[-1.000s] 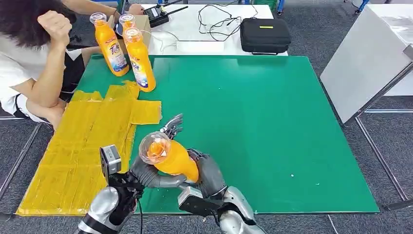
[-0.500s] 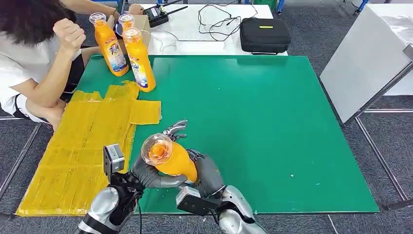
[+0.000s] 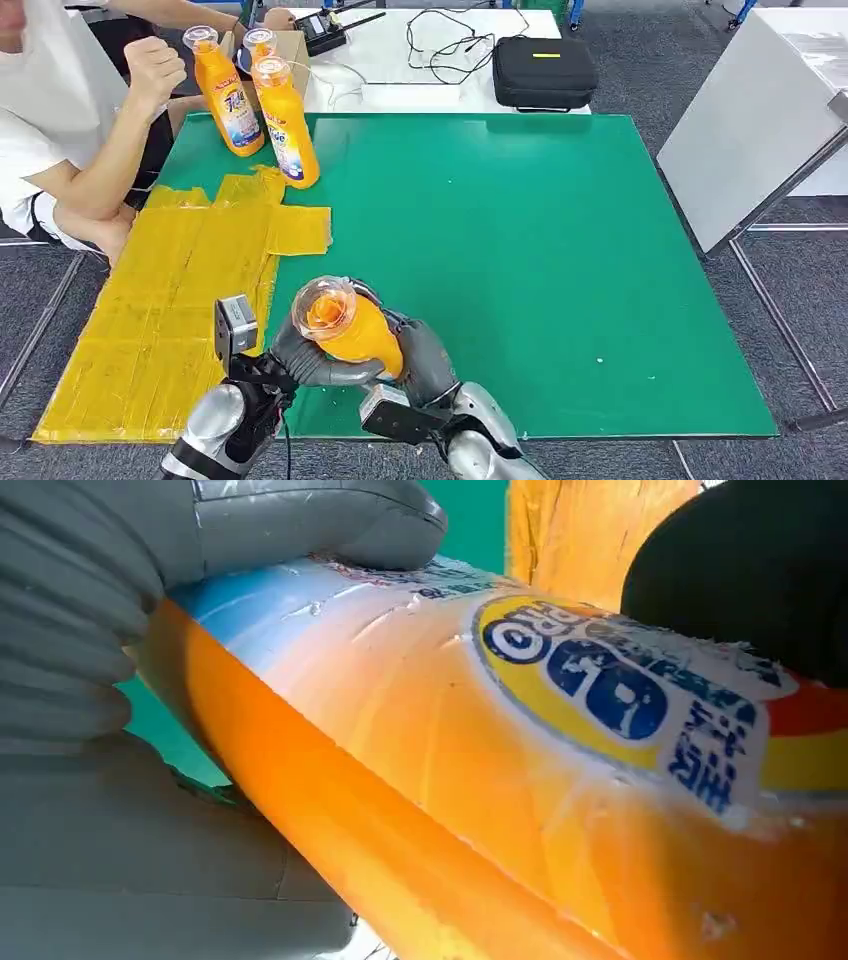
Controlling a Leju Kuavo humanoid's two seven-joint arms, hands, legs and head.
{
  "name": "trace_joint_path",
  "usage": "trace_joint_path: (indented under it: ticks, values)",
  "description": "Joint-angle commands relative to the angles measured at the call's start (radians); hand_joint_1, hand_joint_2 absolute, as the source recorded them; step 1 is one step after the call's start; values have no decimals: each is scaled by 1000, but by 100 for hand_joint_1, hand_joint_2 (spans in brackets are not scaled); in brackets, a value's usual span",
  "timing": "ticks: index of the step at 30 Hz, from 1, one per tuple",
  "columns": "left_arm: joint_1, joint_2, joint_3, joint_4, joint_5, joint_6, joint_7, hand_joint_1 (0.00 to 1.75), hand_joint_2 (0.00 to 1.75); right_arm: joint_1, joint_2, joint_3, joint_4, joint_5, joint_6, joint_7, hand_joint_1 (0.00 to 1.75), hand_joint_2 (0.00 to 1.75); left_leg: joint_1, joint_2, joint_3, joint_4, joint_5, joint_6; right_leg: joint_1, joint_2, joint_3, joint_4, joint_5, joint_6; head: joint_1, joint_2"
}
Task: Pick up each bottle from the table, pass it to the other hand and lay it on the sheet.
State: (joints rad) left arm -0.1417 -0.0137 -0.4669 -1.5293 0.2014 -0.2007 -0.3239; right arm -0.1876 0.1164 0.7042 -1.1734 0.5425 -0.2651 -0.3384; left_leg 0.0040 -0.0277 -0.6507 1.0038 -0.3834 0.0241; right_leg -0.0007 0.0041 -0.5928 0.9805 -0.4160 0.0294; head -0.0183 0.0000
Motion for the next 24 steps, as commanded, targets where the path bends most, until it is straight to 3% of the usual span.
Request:
trace_joint_path:
  ticks: [1,24]
  values:
    - [-47,-8,-9,49,3,2,4,175,175,-15,-15,57,62,10,11,-3,175,175,0,1,5,0,-2,-1,1,-1,7,-1,-2,0,0,0]
    - [-51,0,4,28,-24,56,9,175,175,28,-26,9,16,-33,-9,-6,175,175,0,0,4,0,-2,-1,1,-2,6,-1,-2,0,0,0]
